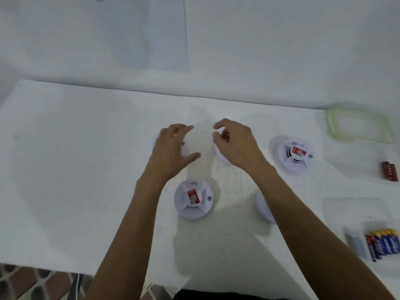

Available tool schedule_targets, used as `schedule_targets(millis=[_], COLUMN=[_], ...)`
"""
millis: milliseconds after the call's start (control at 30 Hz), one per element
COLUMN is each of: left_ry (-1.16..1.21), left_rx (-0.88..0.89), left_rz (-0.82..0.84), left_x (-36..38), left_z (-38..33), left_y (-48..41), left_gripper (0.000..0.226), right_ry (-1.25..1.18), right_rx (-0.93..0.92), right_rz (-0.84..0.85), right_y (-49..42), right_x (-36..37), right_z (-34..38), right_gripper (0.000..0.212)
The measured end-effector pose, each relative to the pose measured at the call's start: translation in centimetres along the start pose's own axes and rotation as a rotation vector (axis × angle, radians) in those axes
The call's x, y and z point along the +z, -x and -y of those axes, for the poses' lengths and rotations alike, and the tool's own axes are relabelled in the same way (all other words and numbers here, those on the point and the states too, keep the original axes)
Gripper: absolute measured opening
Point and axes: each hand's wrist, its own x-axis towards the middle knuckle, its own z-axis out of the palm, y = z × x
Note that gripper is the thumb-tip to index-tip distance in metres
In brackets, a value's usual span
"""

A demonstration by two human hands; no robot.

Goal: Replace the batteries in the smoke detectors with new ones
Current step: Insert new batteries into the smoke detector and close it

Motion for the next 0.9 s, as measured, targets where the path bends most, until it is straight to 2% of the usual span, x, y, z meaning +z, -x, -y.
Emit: schedule_targets(millis=[67,167,267,467,600,767,900], left_ry=[-0.054,-0.091,-0.054,-0.034,-0.023,0.071,0.151], left_rx=[-0.109,-0.282,-0.328,-0.309,-0.25,-0.164,-0.063], left_rz=[0.005,0.115,0.169,0.08,0.039,0.049,0.029], left_x=[-0.5,-0.5,-0.1,0.0,-0.4,-0.9,-0.2], left_z=[1.9,4.0,4.8,4.3,2.8,-1.2,-5.8], left_y=[0.3,0.5,0.6,0.7,0.8,0.8,1.1], left_gripper=[0.083,0.101,0.105,0.104,0.108,0.117,0.116], right_ry=[-0.097,-0.055,-0.042,-0.122,-0.323,-0.574,-0.791], right_rx=[0.015,0.062,0.128,0.155,0.187,0.17,0.131], right_rz=[0.168,0.343,0.415,0.379,0.309,0.15,0.104], right_y=[-0.5,-1.4,-2.0,-1.3,-0.2,2.1,4.9], right_x=[0.7,2.8,5.0,5.8,4.4,0.3,-4.6], right_z=[1.5,2.3,2.5,3.1,2.7,1.8,0.1], right_gripper=[0.026,0.037,0.025,0.014,0.029,0.022,0.023])
